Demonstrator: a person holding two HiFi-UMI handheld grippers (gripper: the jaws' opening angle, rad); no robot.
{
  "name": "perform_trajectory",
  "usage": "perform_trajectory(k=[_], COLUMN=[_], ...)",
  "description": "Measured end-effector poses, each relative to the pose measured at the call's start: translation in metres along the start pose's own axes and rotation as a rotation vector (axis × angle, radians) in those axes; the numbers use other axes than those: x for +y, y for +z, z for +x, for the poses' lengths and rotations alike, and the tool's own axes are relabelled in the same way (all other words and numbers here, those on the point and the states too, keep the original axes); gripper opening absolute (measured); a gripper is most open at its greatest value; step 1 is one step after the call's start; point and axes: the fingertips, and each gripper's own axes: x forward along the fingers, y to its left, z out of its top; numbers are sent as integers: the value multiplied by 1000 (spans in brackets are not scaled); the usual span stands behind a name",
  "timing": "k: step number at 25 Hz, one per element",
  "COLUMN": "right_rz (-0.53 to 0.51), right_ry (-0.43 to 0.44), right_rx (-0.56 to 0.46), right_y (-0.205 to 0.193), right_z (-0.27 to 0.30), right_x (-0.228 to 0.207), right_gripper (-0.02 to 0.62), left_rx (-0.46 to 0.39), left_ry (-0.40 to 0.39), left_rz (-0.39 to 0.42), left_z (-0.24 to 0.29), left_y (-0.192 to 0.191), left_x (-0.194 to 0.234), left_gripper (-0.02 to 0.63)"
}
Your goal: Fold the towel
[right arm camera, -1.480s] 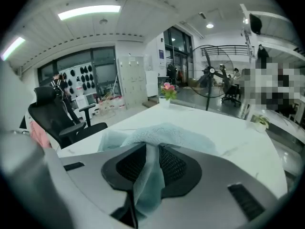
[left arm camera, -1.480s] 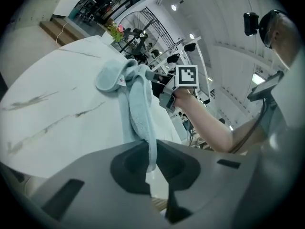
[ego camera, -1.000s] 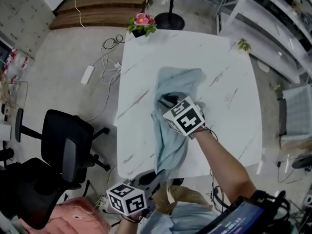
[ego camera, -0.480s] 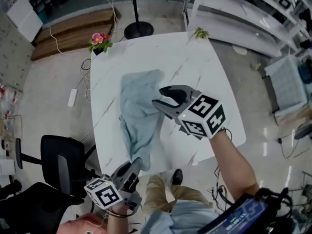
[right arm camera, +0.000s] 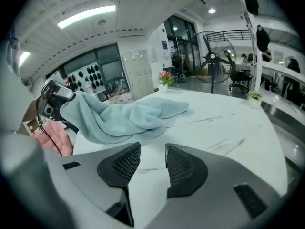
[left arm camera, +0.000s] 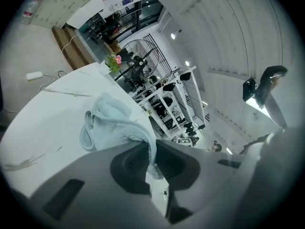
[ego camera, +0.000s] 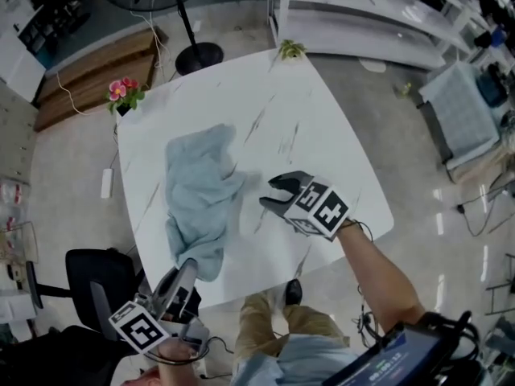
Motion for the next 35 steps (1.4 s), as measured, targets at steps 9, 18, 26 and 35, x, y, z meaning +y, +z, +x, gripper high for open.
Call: perform_trajectory(k=[9,18,26,35], right_rz=[110,120,47,-76], right_ry=[174,77,6,42], right_rx=[-47,-82,-163,-377], right_y=[20,35,15,65], right_z=[66,44,9,4], right_x=[21,13,68,118], right_gripper=[213,212,180,135], left_rx=[-63,-137,-120,-94], left_ry=[-69,-238,-260,-255], left_rz=[-39,-42,9,24], left_z=[-4,14,44,58], left_y=[50,114,118,113], left_x=[-11,-69,-94,-103], left_gripper=[23,23,23,23])
